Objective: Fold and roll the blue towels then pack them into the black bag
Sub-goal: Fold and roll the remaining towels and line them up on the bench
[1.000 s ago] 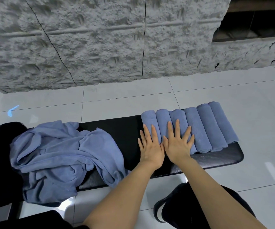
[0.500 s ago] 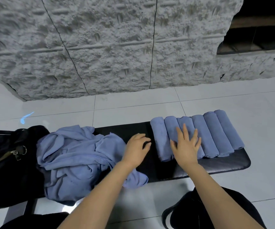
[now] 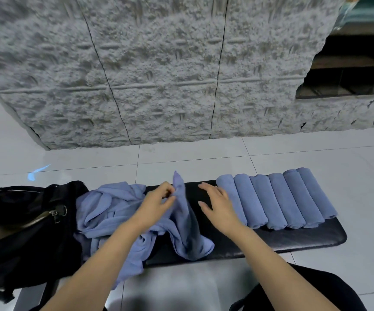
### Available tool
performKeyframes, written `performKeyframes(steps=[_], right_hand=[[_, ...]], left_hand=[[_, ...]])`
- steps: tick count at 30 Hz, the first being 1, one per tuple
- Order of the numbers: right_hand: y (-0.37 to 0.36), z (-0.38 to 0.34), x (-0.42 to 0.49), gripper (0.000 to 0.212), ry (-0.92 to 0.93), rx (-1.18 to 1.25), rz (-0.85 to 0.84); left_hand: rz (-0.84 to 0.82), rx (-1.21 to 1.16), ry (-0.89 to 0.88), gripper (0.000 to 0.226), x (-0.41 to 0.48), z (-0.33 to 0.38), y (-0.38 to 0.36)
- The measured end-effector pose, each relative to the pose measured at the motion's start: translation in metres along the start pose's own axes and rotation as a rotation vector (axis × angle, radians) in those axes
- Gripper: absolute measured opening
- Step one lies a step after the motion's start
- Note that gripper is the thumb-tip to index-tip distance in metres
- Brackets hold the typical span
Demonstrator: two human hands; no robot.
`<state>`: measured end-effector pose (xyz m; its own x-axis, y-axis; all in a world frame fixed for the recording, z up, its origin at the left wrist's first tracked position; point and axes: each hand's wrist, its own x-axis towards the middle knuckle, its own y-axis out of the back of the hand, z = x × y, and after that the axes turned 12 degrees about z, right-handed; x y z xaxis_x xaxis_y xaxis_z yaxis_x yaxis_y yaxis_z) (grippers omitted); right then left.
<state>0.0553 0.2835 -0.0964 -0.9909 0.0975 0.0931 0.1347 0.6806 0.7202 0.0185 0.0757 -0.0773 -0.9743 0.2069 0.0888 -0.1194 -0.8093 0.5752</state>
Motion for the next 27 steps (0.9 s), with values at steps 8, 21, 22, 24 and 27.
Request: performKeyframes(steps=[8,21,22,24,27], right_hand=[[0.06,-0.077,0.033,0.051,-0.22,0.497,-0.431],[0.186,-0.163,0.017,0.006,0.388,-0.148,-0.078],[0.195,-0.166,0.017,0.007,0.407,-0.207,-0.05],[0.213,-0.166,0.019,0.011,0.413,-0.304,0.004],[0.239,-0.153,0.021,0.013,0.383,-0.402,0.09]], left_hand=[[-0.044,-0.076,-0.143,0.022,-0.018,0.038,0.033],[-0.257,0.033,-0.113,0.07,-0.021,0.104,0.077],[-0.28,0.005,-0.078,0.071,-0.024,0.102,0.08],[-0.287,-0.032,0.008,0.066,-0.032,0.096,0.09],[-0.248,-0.119,0.12,0.055,-0.043,0.082,0.112]])
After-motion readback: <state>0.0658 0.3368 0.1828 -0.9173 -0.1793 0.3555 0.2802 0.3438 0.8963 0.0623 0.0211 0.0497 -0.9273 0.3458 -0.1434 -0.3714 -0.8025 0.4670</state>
